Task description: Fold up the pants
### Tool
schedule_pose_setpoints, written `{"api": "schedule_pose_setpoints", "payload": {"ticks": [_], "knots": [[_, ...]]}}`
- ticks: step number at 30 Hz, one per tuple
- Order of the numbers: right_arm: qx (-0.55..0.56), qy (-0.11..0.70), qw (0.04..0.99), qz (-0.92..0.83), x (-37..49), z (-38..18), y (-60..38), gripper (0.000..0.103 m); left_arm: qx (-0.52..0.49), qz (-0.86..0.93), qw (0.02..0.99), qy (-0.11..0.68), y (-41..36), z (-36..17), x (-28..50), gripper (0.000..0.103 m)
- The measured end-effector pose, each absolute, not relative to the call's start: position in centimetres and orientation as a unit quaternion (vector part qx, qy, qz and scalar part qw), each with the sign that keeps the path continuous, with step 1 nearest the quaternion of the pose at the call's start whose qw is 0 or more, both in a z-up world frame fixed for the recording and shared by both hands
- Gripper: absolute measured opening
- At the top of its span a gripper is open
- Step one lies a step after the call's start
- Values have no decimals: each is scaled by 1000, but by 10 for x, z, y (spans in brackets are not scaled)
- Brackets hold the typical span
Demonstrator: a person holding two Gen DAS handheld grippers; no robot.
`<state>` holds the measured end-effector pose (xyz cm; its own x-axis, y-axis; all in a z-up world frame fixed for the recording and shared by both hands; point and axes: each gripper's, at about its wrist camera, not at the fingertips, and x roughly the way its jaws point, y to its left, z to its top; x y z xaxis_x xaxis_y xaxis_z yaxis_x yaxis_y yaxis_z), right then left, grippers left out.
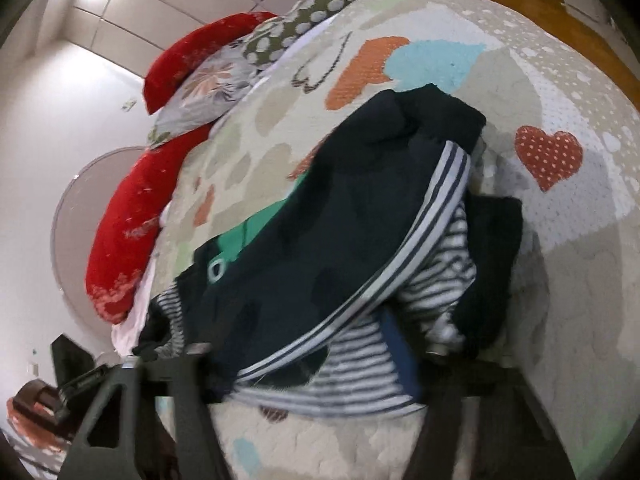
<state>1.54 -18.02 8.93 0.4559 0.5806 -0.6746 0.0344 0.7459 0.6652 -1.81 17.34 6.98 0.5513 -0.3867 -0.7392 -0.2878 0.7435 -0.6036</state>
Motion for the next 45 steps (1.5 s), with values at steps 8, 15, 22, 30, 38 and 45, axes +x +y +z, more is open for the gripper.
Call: {"api": "schedule_pose_setpoints", "payload": {"ticks": [8,15,22,30,38,45], "knots": [[292,471,807,203,23,109,-184,6,-382,-45,811,440,183,89,-15,6],[266,455,821,221,63,142,-175,6,-370,-27,827,423,193,111,45,6],[227,459,839,183,140,141,-145,6,-344,23,827,443,206,91,140,6],[250,446,841,174,197,133,-151,63,-413,-32,799,436,238,75,147,36],[267,445,843,139,163,139,-213,64,-320,0,860,397,243,122,81,70],[271,461,833,140,98,122,-241,64,-324,68,827,453,271,69,43,71]]}}
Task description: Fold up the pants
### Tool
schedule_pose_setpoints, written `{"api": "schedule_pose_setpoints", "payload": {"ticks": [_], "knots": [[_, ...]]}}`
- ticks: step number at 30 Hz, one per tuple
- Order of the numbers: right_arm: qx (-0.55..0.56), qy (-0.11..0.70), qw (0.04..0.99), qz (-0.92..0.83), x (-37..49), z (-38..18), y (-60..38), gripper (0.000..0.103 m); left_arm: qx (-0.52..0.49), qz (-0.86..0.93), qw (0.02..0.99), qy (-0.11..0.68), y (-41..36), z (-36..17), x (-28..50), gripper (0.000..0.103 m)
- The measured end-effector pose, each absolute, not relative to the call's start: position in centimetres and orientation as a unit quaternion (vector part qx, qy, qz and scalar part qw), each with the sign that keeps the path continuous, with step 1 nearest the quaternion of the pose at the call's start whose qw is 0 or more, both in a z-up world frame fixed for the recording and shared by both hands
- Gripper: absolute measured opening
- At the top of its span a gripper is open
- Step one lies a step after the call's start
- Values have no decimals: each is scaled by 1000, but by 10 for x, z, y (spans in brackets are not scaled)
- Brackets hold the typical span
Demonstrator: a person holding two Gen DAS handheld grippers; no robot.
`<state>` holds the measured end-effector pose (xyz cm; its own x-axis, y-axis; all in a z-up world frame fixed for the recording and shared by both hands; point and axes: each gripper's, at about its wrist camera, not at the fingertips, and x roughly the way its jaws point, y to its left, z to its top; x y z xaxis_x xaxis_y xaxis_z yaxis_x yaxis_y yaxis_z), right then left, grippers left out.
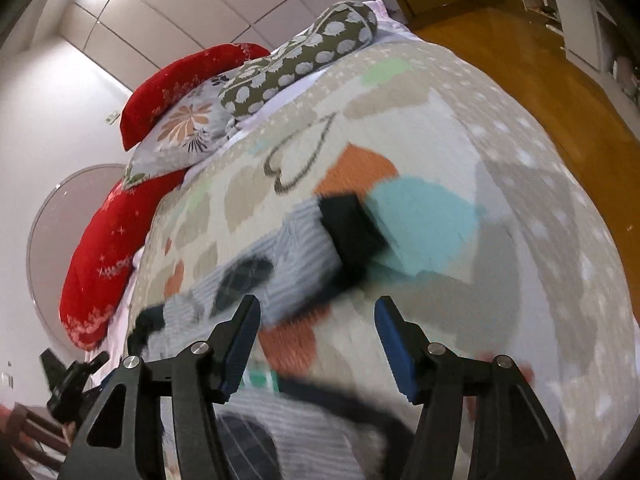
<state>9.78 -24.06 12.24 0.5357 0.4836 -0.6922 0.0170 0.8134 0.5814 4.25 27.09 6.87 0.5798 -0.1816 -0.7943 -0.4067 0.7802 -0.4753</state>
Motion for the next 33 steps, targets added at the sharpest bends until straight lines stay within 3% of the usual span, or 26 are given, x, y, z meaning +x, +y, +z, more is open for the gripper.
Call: {"api": "schedule_pose_setpoints", "payload": {"ticks": [3,5,7,8,9,10,11,12,13,19,23,26,33], "knots": [[249,458,844,130,61,118,-247,65,-317,40,821,473,258,50,36,74],[228,457,851,120,41,114,-247,66,-304,-2,819,486,239,39,38,82],[210,461,854,119,27,108,-244,66,-264,16,829,493,221,35,39,83],[204,465,854,117,21,103,-240,66,-238,31,832,500,213,36,39,77],[203,469,852,115,19,99,-237,66,-217,42,834,506,207,37,40,46],[207,473,849,116,16,94,-233,66,-202,46,833,513,202,39,40,25],[209,473,847,122,15,92,-230,62,-210,42,830,515,202,41,38,25],[205,474,847,128,14,91,-225,50,-220,43,829,512,204,44,35,24],[199,483,841,137,17,90,-220,10,-233,45,828,508,207,51,28,24],[213,465,846,151,10,109,-232,10,-261,34,835,484,207,81,-15,24],[209,457,853,140,5,116,-243,11,-263,45,821,505,203,63,-28,28],[186,473,853,118,5,110,-244,20,-298,38,804,513,208,46,-36,30],[191,422,881,91,19,149,-261,40,-304,50,837,451,216,77,-66,41]]}}
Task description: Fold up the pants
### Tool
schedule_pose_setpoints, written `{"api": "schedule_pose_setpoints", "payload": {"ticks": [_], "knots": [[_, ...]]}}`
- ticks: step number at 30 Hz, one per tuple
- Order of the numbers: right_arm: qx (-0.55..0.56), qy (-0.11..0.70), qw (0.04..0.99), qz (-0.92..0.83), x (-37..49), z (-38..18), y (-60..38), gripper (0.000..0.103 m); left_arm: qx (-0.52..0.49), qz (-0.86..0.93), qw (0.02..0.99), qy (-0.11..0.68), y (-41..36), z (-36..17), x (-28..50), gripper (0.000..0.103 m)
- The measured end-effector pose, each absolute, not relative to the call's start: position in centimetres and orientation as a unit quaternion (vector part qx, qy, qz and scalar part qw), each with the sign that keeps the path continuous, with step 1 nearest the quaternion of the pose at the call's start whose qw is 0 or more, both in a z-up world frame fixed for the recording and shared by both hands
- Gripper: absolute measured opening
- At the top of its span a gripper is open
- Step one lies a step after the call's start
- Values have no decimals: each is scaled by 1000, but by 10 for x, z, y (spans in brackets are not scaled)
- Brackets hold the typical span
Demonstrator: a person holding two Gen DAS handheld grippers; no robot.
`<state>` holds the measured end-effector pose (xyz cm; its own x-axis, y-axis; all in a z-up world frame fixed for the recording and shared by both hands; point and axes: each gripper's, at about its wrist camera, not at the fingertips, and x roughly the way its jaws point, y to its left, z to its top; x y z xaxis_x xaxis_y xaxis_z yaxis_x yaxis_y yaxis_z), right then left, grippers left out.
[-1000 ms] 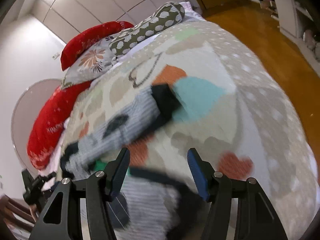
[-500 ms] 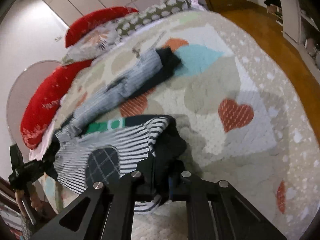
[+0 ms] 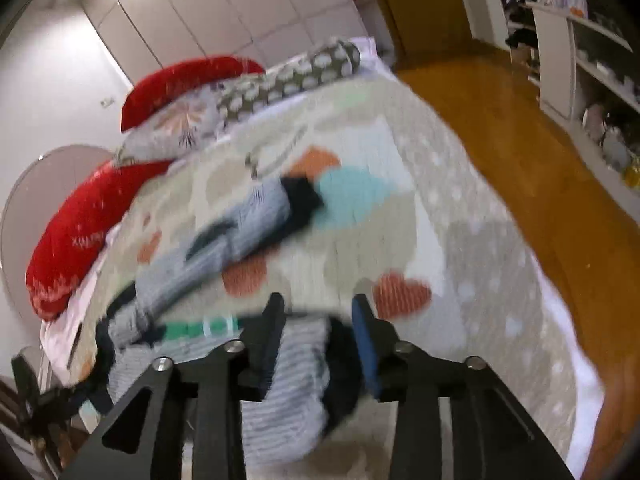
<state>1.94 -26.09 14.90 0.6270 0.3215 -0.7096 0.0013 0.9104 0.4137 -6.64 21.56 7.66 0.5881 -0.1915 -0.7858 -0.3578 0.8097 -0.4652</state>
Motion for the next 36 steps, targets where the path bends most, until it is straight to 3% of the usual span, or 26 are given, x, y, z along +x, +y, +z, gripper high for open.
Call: {"api": "schedule_pose_setpoints", "payload": {"ticks": [3,12,13,14,20,28,31,33,36], "knots": [[215,436,867,107,58,149,-255,40,-312,51,846,430,218,90,-71,41],[331,508,791,82,177,77,-244,41,-297,41,859,414,213,107,-78,49],[339,504,790,88,177,77,-242,30,-297,40,858,416,212,106,-77,49],[340,502,789,100,176,79,-240,9,-297,39,856,420,212,104,-76,49],[315,464,819,122,131,114,-252,8,-310,25,841,442,202,90,-65,49],[320,497,804,62,99,77,-286,13,-276,33,843,461,186,90,-64,51],[320,478,817,46,84,89,-297,14,-248,51,849,464,187,94,-60,54],[285,464,838,45,78,106,-296,16,-236,52,850,467,188,95,-53,55],[229,450,860,70,74,130,-288,32,-196,41,855,478,179,101,-29,61]]}}
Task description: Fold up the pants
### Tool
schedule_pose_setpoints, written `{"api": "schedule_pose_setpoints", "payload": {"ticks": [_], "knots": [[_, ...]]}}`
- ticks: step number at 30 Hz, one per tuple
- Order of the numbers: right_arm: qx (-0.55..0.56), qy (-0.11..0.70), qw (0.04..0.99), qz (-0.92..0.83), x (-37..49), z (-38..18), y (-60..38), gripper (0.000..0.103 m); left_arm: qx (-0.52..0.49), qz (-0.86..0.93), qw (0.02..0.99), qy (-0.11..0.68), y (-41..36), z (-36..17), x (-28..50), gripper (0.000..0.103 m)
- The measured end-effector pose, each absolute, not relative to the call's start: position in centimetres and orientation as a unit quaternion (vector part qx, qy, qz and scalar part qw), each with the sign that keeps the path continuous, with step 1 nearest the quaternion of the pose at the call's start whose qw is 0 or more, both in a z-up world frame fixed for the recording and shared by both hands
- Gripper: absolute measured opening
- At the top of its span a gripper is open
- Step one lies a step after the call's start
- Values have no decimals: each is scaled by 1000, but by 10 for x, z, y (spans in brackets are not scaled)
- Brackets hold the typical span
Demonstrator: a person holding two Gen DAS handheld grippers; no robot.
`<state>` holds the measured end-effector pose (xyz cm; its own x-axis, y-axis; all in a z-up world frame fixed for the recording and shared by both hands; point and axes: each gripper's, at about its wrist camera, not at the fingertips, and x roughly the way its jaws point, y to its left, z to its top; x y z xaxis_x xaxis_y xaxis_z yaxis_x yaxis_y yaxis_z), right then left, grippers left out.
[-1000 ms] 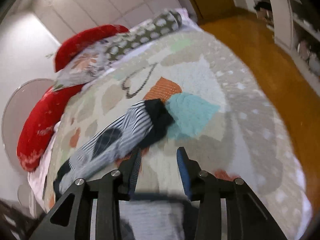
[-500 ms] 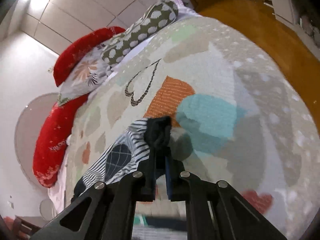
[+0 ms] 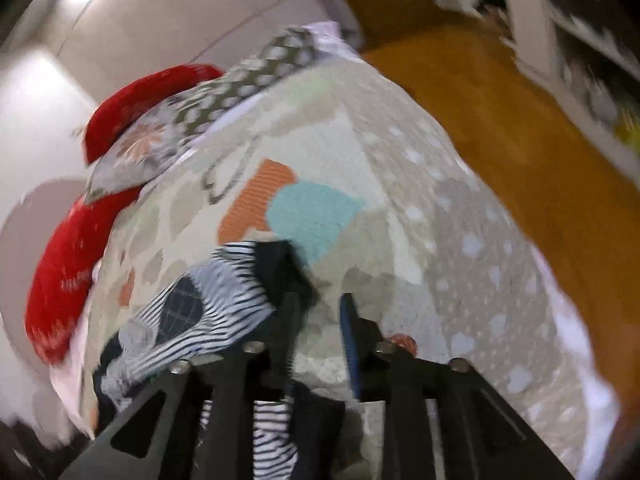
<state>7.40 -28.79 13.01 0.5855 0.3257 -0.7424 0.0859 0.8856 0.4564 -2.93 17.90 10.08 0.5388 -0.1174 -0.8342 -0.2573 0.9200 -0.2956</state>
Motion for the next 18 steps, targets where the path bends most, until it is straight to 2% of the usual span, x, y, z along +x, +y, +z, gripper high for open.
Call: {"api": "schedule_pose_setpoints", "payload": {"ticks": [2,5,12,18], "knots": [[192,444,870,93,77,143,-277,46,-157,28,863,480,169,106,-9,63],[139,443,877,126,89,155,-252,52,-105,8,869,483,157,110,30,66],[37,471,856,211,141,150,-185,60,-92,-58,841,531,143,84,128,66],[11,507,826,248,187,123,-153,61,-113,-132,799,576,142,39,186,66]]}}
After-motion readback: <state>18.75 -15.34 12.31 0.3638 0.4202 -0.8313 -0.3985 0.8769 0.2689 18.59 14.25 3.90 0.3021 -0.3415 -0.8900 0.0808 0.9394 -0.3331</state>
